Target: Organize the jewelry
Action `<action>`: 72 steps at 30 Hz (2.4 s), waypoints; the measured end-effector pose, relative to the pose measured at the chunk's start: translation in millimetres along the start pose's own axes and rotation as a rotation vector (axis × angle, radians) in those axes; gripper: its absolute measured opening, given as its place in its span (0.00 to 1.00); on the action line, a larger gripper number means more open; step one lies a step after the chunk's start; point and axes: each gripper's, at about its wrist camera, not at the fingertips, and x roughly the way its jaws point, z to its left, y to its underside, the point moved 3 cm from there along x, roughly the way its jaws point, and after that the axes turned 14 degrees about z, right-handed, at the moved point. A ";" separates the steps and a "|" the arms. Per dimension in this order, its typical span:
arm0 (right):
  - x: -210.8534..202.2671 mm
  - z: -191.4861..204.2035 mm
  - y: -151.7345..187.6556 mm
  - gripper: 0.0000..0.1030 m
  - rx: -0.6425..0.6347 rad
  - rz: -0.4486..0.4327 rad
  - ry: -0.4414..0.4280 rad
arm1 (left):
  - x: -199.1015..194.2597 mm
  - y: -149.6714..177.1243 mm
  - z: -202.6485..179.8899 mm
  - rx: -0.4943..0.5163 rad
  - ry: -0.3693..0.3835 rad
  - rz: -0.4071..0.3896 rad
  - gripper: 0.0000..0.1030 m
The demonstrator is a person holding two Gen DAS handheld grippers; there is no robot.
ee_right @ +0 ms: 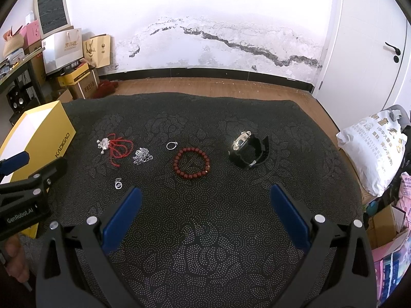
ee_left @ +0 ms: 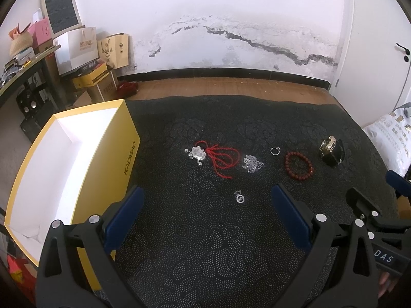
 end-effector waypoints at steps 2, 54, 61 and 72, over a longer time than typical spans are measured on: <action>0.3 -1.5 -0.1 0.94 0.002 0.000 -0.003 | 0.1 -0.2 0.3 0.000 0.000 0.000 0.94; -0.2 -2.2 0.0 0.94 0.002 -0.003 0.002 | -1.0 -0.6 -3.1 0.006 -0.004 -0.003 0.94; -0.1 -2.1 -0.2 0.94 0.003 0.000 -0.001 | -2.8 -1.9 -1.6 0.003 -0.005 -0.005 0.94; 2.6 -5.8 -1.5 0.94 0.009 0.005 0.002 | 11.6 1.2 3.2 -0.001 0.011 0.018 0.94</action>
